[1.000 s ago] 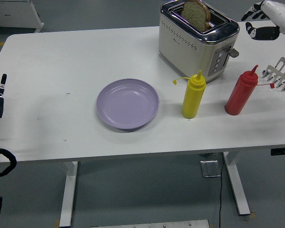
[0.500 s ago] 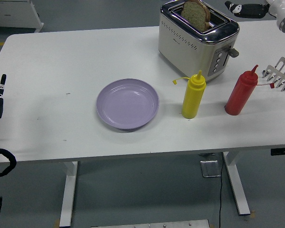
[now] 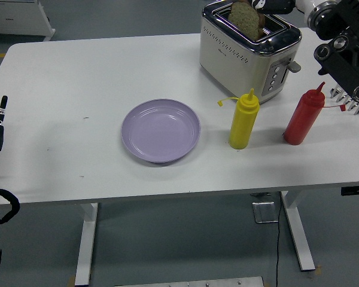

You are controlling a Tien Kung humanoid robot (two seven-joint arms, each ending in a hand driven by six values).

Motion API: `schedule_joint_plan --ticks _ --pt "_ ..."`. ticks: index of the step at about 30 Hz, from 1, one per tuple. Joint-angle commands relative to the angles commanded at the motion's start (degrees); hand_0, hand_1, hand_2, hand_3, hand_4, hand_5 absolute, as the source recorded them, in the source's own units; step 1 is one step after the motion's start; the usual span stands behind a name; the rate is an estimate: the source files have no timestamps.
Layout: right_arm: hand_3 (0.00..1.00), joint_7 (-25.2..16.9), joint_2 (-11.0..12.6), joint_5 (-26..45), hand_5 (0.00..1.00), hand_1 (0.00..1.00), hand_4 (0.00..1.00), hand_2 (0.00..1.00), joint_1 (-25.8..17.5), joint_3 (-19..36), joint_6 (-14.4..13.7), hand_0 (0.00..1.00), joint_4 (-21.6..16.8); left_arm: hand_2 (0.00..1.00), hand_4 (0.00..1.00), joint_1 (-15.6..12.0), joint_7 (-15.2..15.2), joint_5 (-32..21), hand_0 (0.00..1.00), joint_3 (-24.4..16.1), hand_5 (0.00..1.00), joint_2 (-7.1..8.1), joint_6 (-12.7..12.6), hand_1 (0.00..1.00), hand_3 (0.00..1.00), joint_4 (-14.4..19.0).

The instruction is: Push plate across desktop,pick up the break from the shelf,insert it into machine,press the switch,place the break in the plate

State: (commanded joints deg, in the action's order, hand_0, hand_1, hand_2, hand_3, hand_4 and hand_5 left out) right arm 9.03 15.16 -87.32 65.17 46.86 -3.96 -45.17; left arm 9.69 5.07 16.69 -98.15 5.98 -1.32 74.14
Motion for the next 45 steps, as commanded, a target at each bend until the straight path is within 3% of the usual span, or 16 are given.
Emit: schedule_joint_plan --ticks 10,11,16,17,22,23,26,34,35,40,41,45 --pt "0.867 1.3 -5.3 -5.4 0.398 0.807 0.713 0.828 3.9 -2.9 -0.7 0.828 8.8 0.911 0.654 0.2 0.0 0.0 0.852 0.0 0.998 0.1 0.0 0.917 0.796 0.0" --pt "0.845 1.3 -5.6 -5.8 0.396 0.775 0.714 0.779 4.2 -3.2 -0.7 0.806 9.4 0.911 0.655 0.2 0.0 0.0 0.852 0.0 0.998 0.1 0.0 0.917 0.796 0.0" --pt "0.845 1.8 -7.5 -7.8 0.396 0.775 0.714 0.779 5.5 -4.7 -0.6 0.806 12.3 0.911 0.655 0.3 0.0 0.0 0.852 0.0 0.998 0.1 0.0 0.917 0.796 -0.1" --pt "0.802 1.8 -7.9 -8.2 0.391 0.736 0.72 0.722 5.7 -5.0 -0.6 0.758 12.9 0.911 0.654 0.3 0.0 0.0 0.851 0.0 0.998 0.11 0.0 0.916 0.796 -0.1" --pt "0.802 2.0 -9.6 -10.4 0.391 0.736 0.72 0.722 6.8 -5.8 -1.4 0.758 16.6 0.911 0.654 0.5 0.0 0.0 0.851 0.1 0.998 0.15 0.0 0.916 0.796 -0.1" --pt "0.77 1.9 -9.9 -10.5 0.373 0.687 0.731 0.664 7.0 -5.9 -1.5 0.724 17.3 0.91 0.655 0.5 0.1 0.0 0.853 0.0 0.998 0.16 0.0 0.914 0.797 -0.1" --pt "0.77 1.9 -10.7 -10.8 0.373 0.687 0.731 0.664 7.5 -6.3 -1.9 0.724 19.1 0.91 0.655 0.6 0.1 0.0 0.853 0.0 0.998 0.18 0.0 0.914 0.797 -0.1" --pt "0.751 1.7 -12.5 -11.3 0.358 0.654 0.734 0.646 8.3 -6.5 -2.6 0.68 22.4 0.91 0.656 0.9 0.1 0.0 0.852 0.2 0.998 0.19 0.1 0.915 0.797 -0.2" --pt "0.72 1.6 -12.8 -11.3 0.329 0.623 0.726 0.62 8.4 -6.4 -2.7 0.609 22.8 0.91 0.656 0.9 0.1 0.0 0.852 0.2 0.998 0.19 0.1 0.915 0.797 -0.2" --pt "0.72 1.1 -13.5 -10.9 0.329 0.623 0.726 0.62 8.6 -6.5 -3.0 0.609 23.9 0.91 0.656 1.0 0.1 0.0 0.852 0.3 0.998 0.18 0.1 0.915 0.797 -0.2" --pt "0.684 1.1 -13.6 -11.0 0.294 0.572 0.722 0.583 8.7 -6.7 -3.0 0.522 24.0 0.91 0.655 1.1 0.1 0.0 0.852 0.2 0.998 0.18 0.1 0.915 0.797 -0.2" --pt "0.684 1.5 -14.2 -11.9 0.294 0.572 0.722 0.583 9.1 -6.7 -3.2 0.522 25.1 0.91 0.655 1.2 0.1 0.0 0.852 0.3 0.998 0.17 0.1 0.915 0.797 -0.2"
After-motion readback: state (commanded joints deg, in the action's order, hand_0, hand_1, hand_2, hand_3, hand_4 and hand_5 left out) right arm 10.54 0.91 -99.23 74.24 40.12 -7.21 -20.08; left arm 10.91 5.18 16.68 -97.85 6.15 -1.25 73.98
